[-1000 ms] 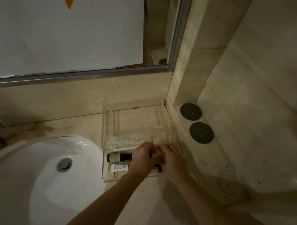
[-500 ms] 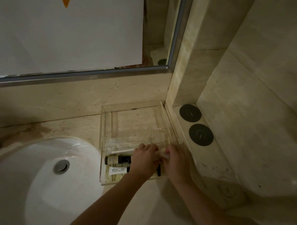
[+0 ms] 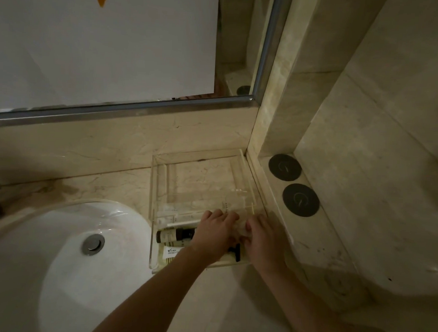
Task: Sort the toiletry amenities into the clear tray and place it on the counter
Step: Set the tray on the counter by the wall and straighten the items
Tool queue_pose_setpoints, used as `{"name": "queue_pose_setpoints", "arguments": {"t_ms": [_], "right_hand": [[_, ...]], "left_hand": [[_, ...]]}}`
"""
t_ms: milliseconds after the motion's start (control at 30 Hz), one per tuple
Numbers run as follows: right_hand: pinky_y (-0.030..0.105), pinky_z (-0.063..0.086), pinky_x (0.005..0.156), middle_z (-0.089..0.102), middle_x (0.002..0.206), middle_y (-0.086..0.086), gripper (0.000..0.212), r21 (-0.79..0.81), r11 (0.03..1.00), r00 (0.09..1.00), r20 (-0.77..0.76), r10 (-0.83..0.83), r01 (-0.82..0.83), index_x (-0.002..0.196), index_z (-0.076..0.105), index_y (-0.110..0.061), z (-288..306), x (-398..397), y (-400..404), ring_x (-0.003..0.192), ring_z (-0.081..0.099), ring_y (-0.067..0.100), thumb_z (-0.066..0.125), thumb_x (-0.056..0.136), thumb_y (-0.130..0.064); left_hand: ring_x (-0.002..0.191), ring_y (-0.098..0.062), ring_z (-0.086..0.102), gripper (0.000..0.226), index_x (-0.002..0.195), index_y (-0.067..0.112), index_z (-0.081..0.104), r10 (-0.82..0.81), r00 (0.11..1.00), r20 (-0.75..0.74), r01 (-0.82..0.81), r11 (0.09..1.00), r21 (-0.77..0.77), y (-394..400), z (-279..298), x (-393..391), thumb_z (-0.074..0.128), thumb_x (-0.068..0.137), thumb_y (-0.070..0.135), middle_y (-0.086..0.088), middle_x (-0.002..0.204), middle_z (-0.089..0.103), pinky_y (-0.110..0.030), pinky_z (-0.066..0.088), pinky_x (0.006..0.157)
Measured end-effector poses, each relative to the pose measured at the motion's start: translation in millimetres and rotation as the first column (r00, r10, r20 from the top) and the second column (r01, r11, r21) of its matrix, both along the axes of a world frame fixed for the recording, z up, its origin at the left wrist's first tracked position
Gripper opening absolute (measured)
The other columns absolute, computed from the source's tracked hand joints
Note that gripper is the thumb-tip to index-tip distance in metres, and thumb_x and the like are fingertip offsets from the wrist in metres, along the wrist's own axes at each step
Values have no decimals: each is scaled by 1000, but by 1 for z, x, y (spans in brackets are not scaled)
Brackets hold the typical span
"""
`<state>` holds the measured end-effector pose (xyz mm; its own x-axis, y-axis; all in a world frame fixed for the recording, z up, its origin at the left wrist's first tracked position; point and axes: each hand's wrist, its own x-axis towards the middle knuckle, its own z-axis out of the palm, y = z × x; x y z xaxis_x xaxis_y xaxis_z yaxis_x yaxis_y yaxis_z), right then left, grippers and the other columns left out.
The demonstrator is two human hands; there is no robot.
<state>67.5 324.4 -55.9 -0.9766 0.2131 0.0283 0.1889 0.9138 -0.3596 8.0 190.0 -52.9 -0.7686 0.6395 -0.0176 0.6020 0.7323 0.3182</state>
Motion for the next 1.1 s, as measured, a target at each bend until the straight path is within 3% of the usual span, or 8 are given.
{"name": "queue_pose_setpoints", "arguments": {"t_ms": [233, 500, 700, 933, 1100], "right_hand": [[26, 49, 74, 59, 101, -6, 22, 97, 995, 999, -1, 36, -36, 83, 59, -26, -5, 0, -2, 92, 55, 15, 76, 70, -20], [33, 53, 78, 56, 115, -1, 42, 152, 985, 996, 63, 70, -79, 117, 51, -27, -2, -4, -5, 101, 56, 19, 68, 78, -25], [32, 52, 78, 51, 114, 4, 38, 191, 980, 994, 97, 44, -62, 108, 58, -24, -5, -7, -8, 97, 54, 21, 73, 74, -31], [24, 41, 80, 43, 121, 4, 41, 158, 984, 991, 121, 59, -78, 123, 51, -26, 3, -9, -4, 102, 45, 17, 63, 84, -31], [27, 45, 82, 46, 119, 3, 41, 174, 982, 991, 128, 49, -71, 120, 53, -28, 0, -11, -6, 102, 46, 18, 64, 81, -30]], "left_hand": [[109, -21, 53, 34, 119, 20, 49, 32, 997, 65, -38, 995, 93, -8, 5, 4, 54, 85, 24, -2, 116, 62, -29, 31, 92], [106, -20, 50, 28, 112, 19, 53, 75, 988, 132, -97, 980, 174, -8, 4, 7, 59, 85, 20, 1, 114, 61, -29, 34, 93], [104, -19, 51, 25, 110, 17, 54, 93, 986, 137, -118, 976, 183, -8, 3, 7, 58, 86, 19, 1, 111, 61, -30, 36, 93], [94, -18, 52, 10, 91, 16, 63, 77, 987, 139, -104, 975, 195, -8, -1, 2, 61, 82, 15, 0, 100, 59, -30, 43, 87], [95, -18, 54, 4, 82, 13, 69, 65, 978, 199, -108, 971, 214, -9, -4, -2, 65, 82, 13, -2, 102, 58, -25, 45, 86]]}}
